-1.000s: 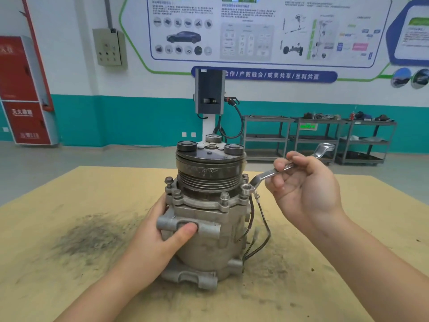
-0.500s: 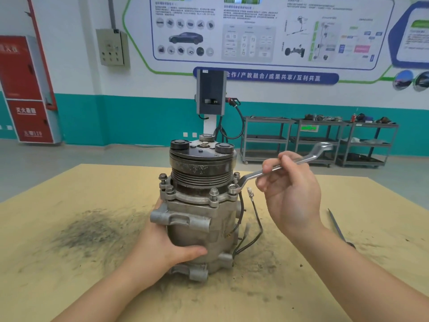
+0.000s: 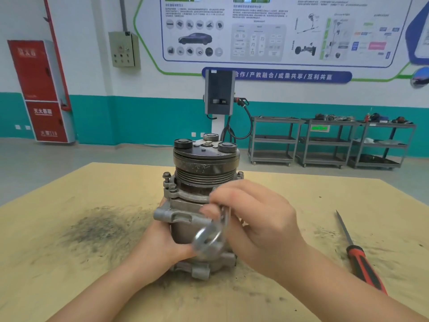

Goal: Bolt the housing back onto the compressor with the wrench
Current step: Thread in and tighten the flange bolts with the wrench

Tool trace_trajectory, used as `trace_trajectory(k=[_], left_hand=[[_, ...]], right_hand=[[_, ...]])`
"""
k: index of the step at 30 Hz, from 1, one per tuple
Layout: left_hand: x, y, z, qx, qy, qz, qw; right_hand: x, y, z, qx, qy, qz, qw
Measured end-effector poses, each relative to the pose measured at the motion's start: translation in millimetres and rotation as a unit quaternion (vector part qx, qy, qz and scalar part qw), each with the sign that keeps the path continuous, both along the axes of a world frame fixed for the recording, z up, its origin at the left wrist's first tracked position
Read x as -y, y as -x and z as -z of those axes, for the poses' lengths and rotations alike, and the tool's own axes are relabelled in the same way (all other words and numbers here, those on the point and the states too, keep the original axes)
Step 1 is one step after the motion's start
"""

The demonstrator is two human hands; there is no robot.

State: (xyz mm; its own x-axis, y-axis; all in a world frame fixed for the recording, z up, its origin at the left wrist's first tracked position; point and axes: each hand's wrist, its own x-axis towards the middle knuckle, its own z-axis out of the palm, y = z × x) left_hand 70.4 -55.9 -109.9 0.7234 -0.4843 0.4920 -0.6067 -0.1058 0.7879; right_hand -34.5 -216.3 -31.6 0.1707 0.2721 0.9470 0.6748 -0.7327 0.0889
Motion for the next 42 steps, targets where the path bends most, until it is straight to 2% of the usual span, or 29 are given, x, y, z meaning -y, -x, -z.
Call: trace_trajectory(k=[2,3,4,5,7,9,10,12,14,15,16,20,22,23,26,28,31,32,34,36,38,40,42], left_hand=[[0,0,-2,0.015,0.005,-0.006,1.000],[-1,-1,-2,0.015,0.002,-0.005,1.000],[-1,-2,-2,0.013,-0.001,-0.004,1.000],[-2,-2,-2,0.014,-0.003,-0.004,1.000],[-1,-4,-1,0.015,-0.003,-0.001,1.000],[-1,-5,1,0.018,-0.002,0.002,1.000],[-1,-6,1,0.019,0.001,0.003,1.000],[-2,-9,1,0.020,0.001,0.006,1.000],[-3,-11,0,0.017,-0.008,0.010,1.000],[-5,-13,-1,0.014,-0.012,0.010,1.000],[-6,-14,-3,0.012,-0.016,0.008,1.000],[-13,-20,-2,-0.009,-0.029,-0.007,1.000],[-15,-21,2,-0.016,-0.028,-0.015,0.999],[-15,-21,4,-0.014,-0.027,-0.021,0.999],[-15,-21,7,-0.004,-0.022,-0.027,0.999],[-14,-23,7,0.003,-0.015,-0.030,0.999],[-14,-26,6,0.010,-0.019,-0.032,0.999],[-14,-26,6,0.012,-0.018,-0.030,0.999],[-15,-26,7,0.007,-0.009,-0.028,1.000],[-16,-25,8,0.001,-0.006,-0.028,1.000],[-15,-24,6,0.007,-0.006,-0.025,1.000],[-15,-22,3,0.015,-0.008,-0.028,0.999],[-15,-22,2,0.014,-0.011,-0.029,0.999]], right_hand=[[0,3,-6,-0.024,-0.103,-0.044,0.993],[2,4,-11,-0.058,-0.194,-0.085,0.976],[7,4,-16,-0.095,-0.299,-0.130,0.941],[12,3,-22,-0.131,-0.400,-0.171,0.891],[26,-3,-28,-0.207,-0.561,-0.241,0.765],[37,-11,-27,-0.262,-0.651,-0.290,0.651],[41,-16,-26,-0.281,-0.674,-0.302,0.613],[46,-22,-22,-0.309,-0.688,-0.323,0.572],[47,-24,-17,-0.312,-0.681,-0.344,0.566],[45,-25,-14,-0.297,-0.670,-0.350,0.584],[42,-24,-10,-0.268,-0.650,-0.347,0.621],[18,-17,7,-0.104,-0.485,-0.274,0.824],[12,-14,12,-0.036,-0.358,-0.234,0.903],[10,-12,15,-0.017,-0.294,-0.213,0.932],[6,-6,20,0.026,-0.139,-0.107,0.984],[-1,-5,20,0.042,-0.064,-0.039,0.996],[-10,-2,16,0.021,-0.021,-0.005,1.000],[-12,0,14,0.011,-0.036,-0.011,0.999],[-13,3,6,-0.032,-0.152,-0.073,0.985],[-8,6,-5,-0.108,-0.322,-0.161,0.927],[1,4,-13,-0.185,-0.469,-0.240,0.829],[10,-1,-17,-0.233,-0.566,-0.286,0.737],[18,-8,-20,-0.245,-0.628,-0.307,0.672]])
